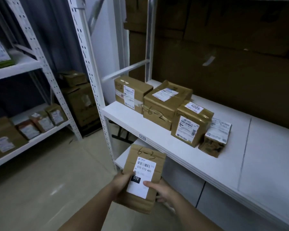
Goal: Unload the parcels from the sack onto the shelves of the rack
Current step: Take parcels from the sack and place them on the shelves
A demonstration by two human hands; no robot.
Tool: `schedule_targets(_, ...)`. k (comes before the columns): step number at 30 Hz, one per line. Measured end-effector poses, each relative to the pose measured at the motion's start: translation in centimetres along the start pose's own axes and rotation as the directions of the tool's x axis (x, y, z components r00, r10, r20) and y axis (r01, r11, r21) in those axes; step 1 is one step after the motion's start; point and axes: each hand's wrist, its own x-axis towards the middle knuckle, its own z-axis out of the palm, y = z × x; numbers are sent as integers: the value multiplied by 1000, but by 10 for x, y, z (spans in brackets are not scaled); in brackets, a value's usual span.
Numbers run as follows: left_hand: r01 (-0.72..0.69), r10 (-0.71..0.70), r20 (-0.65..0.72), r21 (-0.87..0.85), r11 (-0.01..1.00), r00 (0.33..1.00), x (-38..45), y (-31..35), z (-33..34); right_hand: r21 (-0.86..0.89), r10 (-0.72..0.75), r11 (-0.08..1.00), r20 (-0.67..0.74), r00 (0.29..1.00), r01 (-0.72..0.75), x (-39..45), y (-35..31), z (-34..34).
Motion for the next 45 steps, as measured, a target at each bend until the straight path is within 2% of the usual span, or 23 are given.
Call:
schedule_targets(6,50,-51,10,105,993,999,54,13,-50,37,95,995,-24,995,-94,62,-20,27)
schedule_targets(12,67,-92,137,177,982,986,130,17,-119,152,116,984,-120,986,-97,131,-36,84)
schedule_targets(18,-4,-59,279,218,976,958,192,25,-181,250,196,960,-267,943,-129,194,-51,151)
schedule_targets(22,-27,-60,307,270,962,950,245,15,-201,305,231,944,-334,914,-127,235,-51,174)
schedule_targets(26,-73,-30,322,304,950,946,293,-2,-205,285,217,953,-394,893,-106,284,-22,181)
schedule_targets(31,-186,64,350,328,926,935,378,-36,-193,125,149,988,-548,823,-96,365,23,169)
schedule_targets(36,-352,247,336,301,886,909,449,-81,-175,9,53,998,-642,765,-62,433,73,162)
schedule_targets(40,-497,428,259,339,799,866,501,-122,-160,-69,-50,998,-721,691,0,485,116,162)
schedule_targets(45,-566,534,193,364,740,823,544,-156,-145,-173,-141,985,-778,612,6,521,144,156)
